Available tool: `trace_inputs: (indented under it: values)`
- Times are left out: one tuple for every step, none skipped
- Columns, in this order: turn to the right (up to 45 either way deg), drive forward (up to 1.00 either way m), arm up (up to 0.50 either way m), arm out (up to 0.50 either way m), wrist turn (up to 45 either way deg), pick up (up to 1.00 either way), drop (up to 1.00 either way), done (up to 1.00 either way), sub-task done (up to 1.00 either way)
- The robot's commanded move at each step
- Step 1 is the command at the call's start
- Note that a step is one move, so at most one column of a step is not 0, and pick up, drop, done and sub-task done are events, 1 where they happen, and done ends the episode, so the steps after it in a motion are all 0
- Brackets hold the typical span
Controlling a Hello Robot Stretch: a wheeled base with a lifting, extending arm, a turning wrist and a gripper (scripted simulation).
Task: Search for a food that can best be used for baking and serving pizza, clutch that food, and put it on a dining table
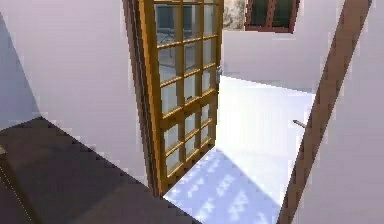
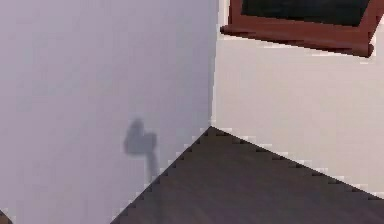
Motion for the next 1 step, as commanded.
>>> trace_inputs:
  values:
    - [0.0, 0.6, 0.0, 0.0, 0.0, 0.0, 0.0, 0.0, 0.0]
